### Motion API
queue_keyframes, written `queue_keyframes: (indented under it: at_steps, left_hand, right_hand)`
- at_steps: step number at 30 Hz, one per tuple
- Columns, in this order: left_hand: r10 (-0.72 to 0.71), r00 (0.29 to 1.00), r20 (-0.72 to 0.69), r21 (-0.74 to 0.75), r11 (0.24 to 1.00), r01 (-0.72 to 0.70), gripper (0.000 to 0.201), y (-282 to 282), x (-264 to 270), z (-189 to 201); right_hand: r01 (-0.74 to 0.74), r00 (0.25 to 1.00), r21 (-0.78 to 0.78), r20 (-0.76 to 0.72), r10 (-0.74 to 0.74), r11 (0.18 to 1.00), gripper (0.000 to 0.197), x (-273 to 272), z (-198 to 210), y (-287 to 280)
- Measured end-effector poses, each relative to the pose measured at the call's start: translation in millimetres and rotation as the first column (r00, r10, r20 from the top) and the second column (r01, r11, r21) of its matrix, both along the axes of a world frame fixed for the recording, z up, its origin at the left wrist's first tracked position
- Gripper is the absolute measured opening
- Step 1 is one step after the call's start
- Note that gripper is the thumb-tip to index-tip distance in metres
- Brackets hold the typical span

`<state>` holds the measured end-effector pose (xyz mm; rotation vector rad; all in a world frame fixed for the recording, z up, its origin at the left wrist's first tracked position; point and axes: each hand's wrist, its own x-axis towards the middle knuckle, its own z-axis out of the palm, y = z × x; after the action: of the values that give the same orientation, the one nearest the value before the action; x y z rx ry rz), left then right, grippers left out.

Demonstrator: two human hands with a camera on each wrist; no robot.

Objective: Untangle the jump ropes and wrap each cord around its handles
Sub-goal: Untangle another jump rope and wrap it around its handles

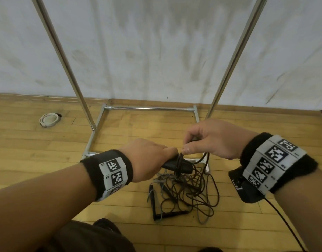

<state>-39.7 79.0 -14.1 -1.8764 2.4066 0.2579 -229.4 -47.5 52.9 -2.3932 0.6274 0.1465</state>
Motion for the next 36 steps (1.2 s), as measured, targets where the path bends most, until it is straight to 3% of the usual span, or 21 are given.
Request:
queue_keyframes:
  at_steps: [4,6,8,9,10,13,15,17,20,23,28,36]
  left_hand:
    - [0.023,0.972,-0.234,-0.05,0.998,-0.036,0.033,6.0,-4.4,14.0]
    - [0.099,0.897,-0.43,-0.048,0.99,-0.133,0.03,7.2,-7.2,23.4]
    - [0.161,0.785,-0.598,-0.081,0.963,-0.259,0.029,4.0,-7.4,32.4]
    - [0.187,0.745,-0.641,-0.113,0.936,-0.333,0.03,0.0,-4.7,35.5]
    - [0.223,0.721,-0.656,-0.144,0.901,-0.41,0.029,-5.3,0.4,37.9]
    - [0.398,0.716,-0.574,-0.179,0.792,-0.584,0.019,-22.1,26.1,40.9]
    - [0.52,0.739,-0.428,-0.144,0.768,-0.624,0.02,-27.2,43.6,35.1]
    - [0.605,0.762,-0.232,-0.091,0.766,-0.636,0.027,-25.7,50.9,26.4]
    - [0.573,0.819,0.011,-0.044,0.819,-0.573,0.04,-18.0,36.4,12.0]
    - [0.394,0.911,0.119,0.029,0.916,-0.4,0.037,-10.2,13.4,0.7]
    - [0.175,0.981,0.081,0.084,0.98,-0.182,0.042,-3.8,4.3,-2.3]
    - [-0.044,0.999,0.019,0.033,0.999,0.044,0.043,7.8,-11.3,10.5]
  right_hand:
    - [0.097,0.971,0.289,0.182,-0.154,0.953,0.054,-5.3,-12.5,-6.8]
    - [0.137,0.927,0.501,0.24,-0.289,0.855,0.051,-0.9,-25.3,-5.2]
    - [0.167,0.866,0.72,0.219,-0.449,0.674,0.046,6.6,-39.6,1.6]
    - [0.208,0.85,0.741,0.186,-0.492,0.639,0.047,9.7,-47.1,6.1]
    - [0.265,0.856,0.696,0.149,-0.495,0.668,0.052,11.9,-54.1,11.5]
    - [0.327,0.921,0.54,0.003,-0.39,0.776,0.061,17.5,-68.1,32.4]
    - [0.281,0.957,0.411,-0.048,-0.287,0.867,0.055,23.4,-63.9,44.4]
    - [0.163,0.984,0.172,-0.104,-0.147,0.972,0.042,30.9,-48.9,53.8]
    - [0.0,0.984,-0.097,-0.18,-0.017,0.995,0.028,35.6,-17.4,60.6]
    - [-0.078,0.981,-0.232,-0.194,0.033,0.97,0.027,29.6,9.6,53.3]
    - [0.006,0.993,-0.204,-0.115,-0.03,0.979,0.027,15.4,18.1,24.2]
    - [0.08,0.997,0.137,-0.013,-0.079,0.987,0.027,4.6,-4.2,-3.3]
